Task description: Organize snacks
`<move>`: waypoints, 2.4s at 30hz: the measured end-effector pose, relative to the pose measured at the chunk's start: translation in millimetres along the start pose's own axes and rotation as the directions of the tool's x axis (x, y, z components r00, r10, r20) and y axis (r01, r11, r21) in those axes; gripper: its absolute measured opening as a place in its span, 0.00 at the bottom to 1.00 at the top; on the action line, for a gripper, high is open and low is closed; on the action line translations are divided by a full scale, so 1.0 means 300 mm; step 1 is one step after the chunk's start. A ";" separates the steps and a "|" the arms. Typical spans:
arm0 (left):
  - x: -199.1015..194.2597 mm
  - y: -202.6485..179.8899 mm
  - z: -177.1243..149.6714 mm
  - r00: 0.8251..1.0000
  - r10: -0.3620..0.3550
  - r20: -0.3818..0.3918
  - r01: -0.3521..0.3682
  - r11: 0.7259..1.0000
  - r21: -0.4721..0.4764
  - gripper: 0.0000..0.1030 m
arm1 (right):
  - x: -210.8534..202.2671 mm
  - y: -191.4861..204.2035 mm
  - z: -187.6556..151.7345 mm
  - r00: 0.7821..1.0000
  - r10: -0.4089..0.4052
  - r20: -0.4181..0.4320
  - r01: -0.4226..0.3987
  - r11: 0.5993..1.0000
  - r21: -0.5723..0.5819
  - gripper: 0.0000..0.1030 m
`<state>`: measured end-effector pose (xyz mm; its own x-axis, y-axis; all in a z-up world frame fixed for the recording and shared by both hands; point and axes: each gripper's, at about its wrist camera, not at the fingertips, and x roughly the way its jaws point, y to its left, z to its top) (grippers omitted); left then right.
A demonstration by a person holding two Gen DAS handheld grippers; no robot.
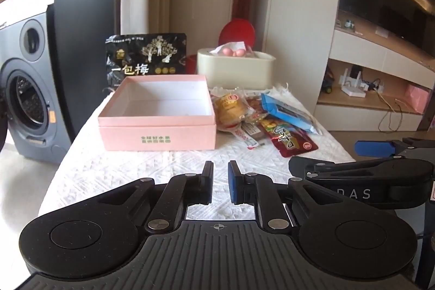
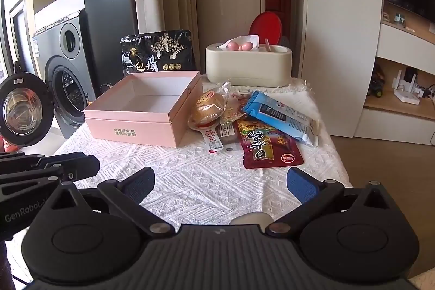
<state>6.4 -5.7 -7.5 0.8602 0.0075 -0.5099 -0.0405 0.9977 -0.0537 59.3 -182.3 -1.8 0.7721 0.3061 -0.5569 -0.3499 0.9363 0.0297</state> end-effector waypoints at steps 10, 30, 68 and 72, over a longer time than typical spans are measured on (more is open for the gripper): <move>0.007 0.003 0.001 0.999 -0.001 -0.044 0.000 1.000 -0.008 0.15 | 0.005 0.003 -0.010 1.000 -0.007 -0.014 0.007 1.000 0.004 1.00; 0.026 0.009 -0.001 0.996 0.006 -0.093 -0.007 1.000 -0.009 0.15 | 0.019 0.007 -0.026 0.999 -0.007 -0.038 0.007 1.000 0.005 1.00; 0.041 0.012 -0.020 0.993 0.008 -0.120 -0.010 1.000 -0.012 0.15 | 0.035 0.000 -0.037 0.999 -0.006 -0.047 0.006 1.000 0.011 1.00; 0.041 0.014 -0.022 0.993 0.008 -0.121 -0.010 1.000 -0.013 0.15 | 0.036 0.000 -0.037 0.999 -0.006 -0.048 0.006 1.000 0.010 1.00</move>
<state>13.5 -2.0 -19.8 0.7920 0.0073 -0.6105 -0.0554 0.9967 -0.0599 61.8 -181.0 -17.0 0.7479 0.2923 -0.5960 -0.3397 0.9399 0.0347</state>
